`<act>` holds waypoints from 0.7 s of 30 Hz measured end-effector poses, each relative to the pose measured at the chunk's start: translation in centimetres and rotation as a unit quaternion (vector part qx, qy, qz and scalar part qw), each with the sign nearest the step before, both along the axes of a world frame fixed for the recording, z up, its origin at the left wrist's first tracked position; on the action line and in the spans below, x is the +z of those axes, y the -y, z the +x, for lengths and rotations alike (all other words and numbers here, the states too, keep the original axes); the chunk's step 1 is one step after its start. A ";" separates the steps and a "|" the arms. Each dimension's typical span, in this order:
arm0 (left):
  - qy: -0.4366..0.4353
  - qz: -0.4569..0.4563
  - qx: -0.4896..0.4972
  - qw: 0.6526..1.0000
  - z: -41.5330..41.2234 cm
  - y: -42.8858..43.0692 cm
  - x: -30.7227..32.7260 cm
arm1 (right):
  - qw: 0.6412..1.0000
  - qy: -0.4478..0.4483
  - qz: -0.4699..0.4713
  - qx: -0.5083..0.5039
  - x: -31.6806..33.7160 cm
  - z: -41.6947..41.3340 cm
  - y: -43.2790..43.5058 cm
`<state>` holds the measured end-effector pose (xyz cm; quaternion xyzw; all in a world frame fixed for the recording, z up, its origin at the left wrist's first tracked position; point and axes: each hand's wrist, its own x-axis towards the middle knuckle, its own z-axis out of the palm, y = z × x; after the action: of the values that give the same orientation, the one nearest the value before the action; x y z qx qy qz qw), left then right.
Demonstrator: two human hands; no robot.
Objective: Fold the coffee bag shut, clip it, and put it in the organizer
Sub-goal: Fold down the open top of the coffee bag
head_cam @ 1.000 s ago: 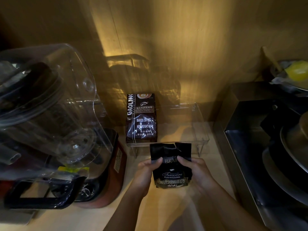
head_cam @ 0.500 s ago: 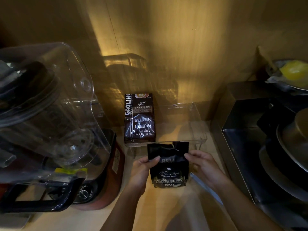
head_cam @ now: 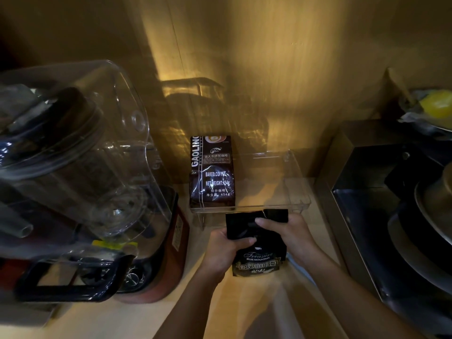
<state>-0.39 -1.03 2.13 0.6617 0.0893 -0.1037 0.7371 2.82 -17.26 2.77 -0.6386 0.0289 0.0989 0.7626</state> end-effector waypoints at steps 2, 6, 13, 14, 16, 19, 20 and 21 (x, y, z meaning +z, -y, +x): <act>0.000 -0.008 -0.002 1.000 -0.2 -0.1 0.0 | 1.000 -0.010 0.016 -0.005 0.1 -0.1 -0.1; -0.008 -0.021 -0.009 1.000 -0.2 -0.5 0.1 | 1.000 -0.022 0.002 0.012 0.7 0.2 -0.1; -0.018 -0.022 -0.015 0.999 -0.1 -0.2 -0.3 | 0.997 -0.058 0.055 -0.016 1.0 0.3 0.1; -0.025 -0.031 -0.005 0.999 -0.1 -0.3 -0.5 | 0.997 -0.059 0.058 -0.007 1.0 0.3 0.3; -0.040 -0.049 0.013 0.998 -0.1 -0.6 -0.7 | 0.997 -0.054 0.046 0.020 0.7 0.2 0.9; -0.033 -0.051 -0.004 0.998 -0.2 -1.0 -1.0 | 0.995 -0.064 0.017 0.072 -0.4 -0.3 1.5; -0.031 -0.051 -0.016 0.998 -0.4 -1.0 -1.1 | 0.994 -0.070 0.004 0.088 -1.0 -0.6 1.5; -0.033 -0.048 -0.021 0.998 -0.5 -0.8 -1.1 | 0.993 -0.072 -0.008 0.098 -1.6 -0.8 1.3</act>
<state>-0.85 -0.21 1.00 0.6234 0.0942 -0.1448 0.7626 2.04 -18.61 1.21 -0.6356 0.0220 0.2183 0.7402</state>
